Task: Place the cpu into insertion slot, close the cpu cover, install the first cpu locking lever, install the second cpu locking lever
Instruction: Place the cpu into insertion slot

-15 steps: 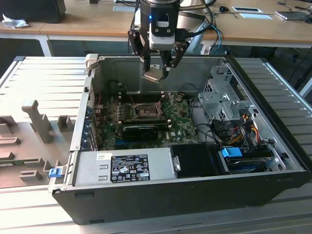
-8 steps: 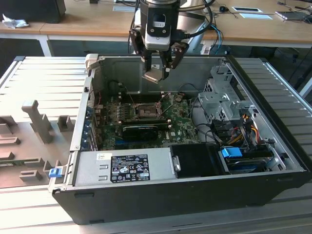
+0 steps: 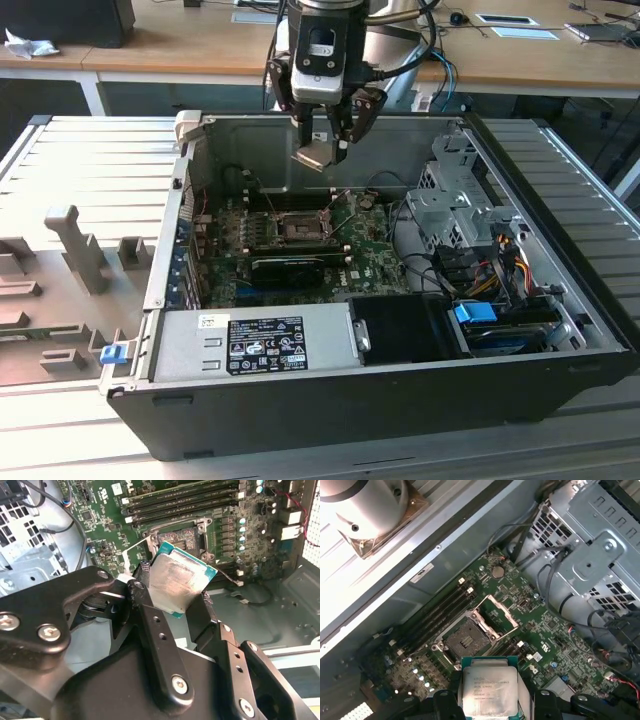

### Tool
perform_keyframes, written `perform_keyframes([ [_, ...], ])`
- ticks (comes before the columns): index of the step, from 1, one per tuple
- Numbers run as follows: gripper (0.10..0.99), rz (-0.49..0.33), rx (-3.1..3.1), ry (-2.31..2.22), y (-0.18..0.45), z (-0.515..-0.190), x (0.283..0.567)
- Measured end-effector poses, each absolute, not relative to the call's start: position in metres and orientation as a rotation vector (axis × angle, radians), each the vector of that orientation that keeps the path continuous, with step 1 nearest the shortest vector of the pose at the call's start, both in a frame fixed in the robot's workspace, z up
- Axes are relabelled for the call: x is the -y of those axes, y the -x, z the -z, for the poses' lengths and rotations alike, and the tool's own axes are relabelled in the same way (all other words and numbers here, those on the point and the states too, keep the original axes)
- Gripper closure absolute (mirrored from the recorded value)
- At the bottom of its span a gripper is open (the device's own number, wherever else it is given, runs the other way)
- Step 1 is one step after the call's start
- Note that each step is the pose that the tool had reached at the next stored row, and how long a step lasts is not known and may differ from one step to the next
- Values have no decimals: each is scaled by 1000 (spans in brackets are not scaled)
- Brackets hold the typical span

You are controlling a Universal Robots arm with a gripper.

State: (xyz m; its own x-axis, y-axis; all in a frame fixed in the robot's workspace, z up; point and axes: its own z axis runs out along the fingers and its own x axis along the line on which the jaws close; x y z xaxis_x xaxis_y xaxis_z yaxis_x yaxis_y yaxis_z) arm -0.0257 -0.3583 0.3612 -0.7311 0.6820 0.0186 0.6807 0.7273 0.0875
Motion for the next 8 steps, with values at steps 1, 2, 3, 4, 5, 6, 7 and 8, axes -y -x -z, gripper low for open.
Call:
perform_keyframes([
  [1, 553, -138, -2901, -1158, 26, -361, 358],
  [2, 553, -138, -2893, -1175, 26, -361, 358],
  [3, 553, -138, -2889, -1185, 26, -361, 358],
  [4, 553, -138, -2882, -1200, 26, -361, 358],
  [5, 553, -137, -2877, -1212, 26, -361, 358],
  [6, 553, -137, -2872, -1223, 26, -361, 358],
  [7, 553, -137, -2867, -1233, 26, -361, 358],
  [8, 553, -137, -2858, -1252, 26, -361, 358],
])
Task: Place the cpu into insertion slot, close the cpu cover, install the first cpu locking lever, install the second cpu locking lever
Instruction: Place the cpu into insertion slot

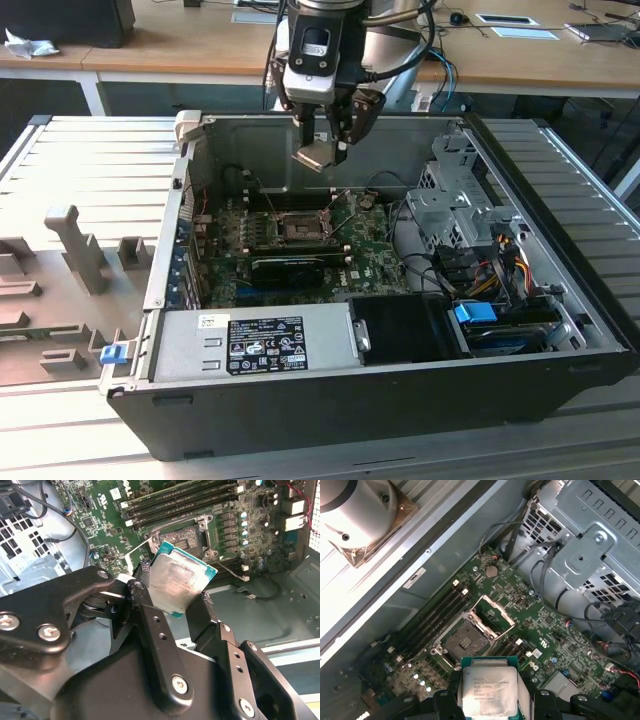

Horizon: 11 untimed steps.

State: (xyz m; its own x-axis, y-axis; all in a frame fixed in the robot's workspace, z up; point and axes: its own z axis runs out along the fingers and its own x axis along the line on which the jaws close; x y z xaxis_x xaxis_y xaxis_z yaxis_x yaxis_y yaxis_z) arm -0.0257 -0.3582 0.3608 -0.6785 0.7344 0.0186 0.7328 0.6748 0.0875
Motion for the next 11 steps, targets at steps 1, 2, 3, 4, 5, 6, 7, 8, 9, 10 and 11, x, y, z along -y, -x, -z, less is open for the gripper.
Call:
perform_keyframes([
  [1, 553, -137, -2853, -1263, 26, -361, 358],
  [2, 553, -137, -2845, -1281, 26, -361, 358],
  [3, 553, -137, -2836, -1298, 26, -361, 358],
  [4, 553, -136, -2827, -1316, 26, -361, 358],
  [5, 553, -136, -2818, -1334, 26, -360, 358],
  [6, 553, -136, -2810, -1349, 26, -360, 358],
  [7, 553, -136, -2804, -1362, 26, -360, 358],
  [8, 553, -135, -2799, -1371, 26, -360, 358],
  [9, 553, -135, -2791, -1386, 26, -360, 358],
  [10, 553, -135, -2786, -1396, 26, -360, 358],
  [11, 553, -135, -2781, -1405, 26, -360, 358],
])
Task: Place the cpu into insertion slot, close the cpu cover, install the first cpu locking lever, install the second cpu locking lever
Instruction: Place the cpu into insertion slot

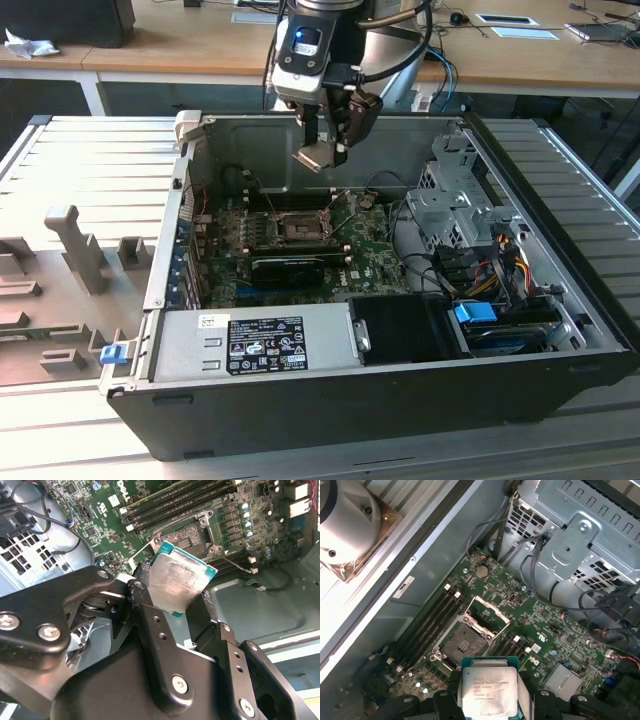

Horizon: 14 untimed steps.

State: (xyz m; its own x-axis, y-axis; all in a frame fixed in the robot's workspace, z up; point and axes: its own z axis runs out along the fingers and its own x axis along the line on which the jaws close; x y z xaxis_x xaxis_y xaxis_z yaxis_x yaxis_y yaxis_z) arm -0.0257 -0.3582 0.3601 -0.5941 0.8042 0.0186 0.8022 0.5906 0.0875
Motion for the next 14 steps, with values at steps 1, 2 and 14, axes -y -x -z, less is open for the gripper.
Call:
perform_keyframes([
  [1, 553, -135, -2771, -1423, 26, -360, 358],
  [2, 553, -135, -2766, -1432, 26, -360, 358],
  [14, 553, -132, -2658, -1614, 26, -358, 358],
])
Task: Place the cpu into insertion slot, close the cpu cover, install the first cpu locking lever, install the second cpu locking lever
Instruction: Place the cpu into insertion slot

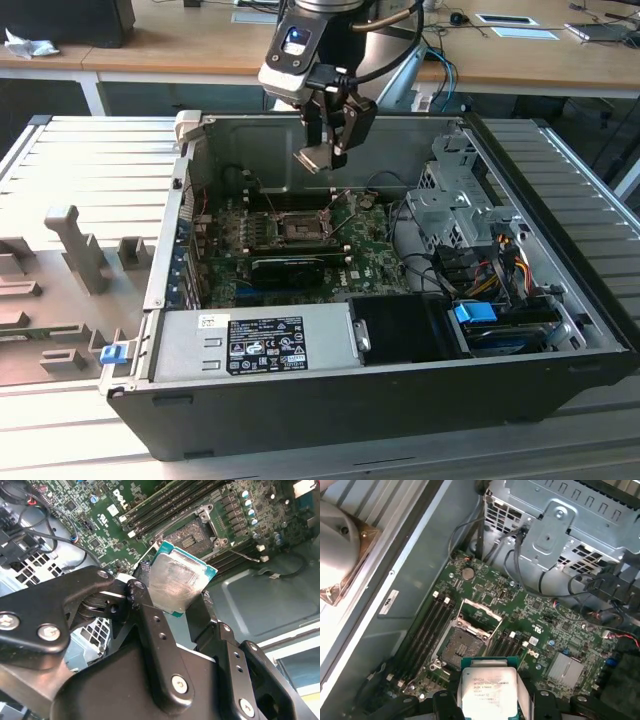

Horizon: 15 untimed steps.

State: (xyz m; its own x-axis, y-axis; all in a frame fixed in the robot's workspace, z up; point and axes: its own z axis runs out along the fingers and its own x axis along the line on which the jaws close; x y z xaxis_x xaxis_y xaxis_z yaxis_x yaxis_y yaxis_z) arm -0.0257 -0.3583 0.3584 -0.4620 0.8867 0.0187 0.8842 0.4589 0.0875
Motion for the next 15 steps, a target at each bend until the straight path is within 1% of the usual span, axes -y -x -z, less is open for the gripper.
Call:
perform_keyframes([
  [15, 553, -127, -2520, -1810, 26, -354, 358],
])
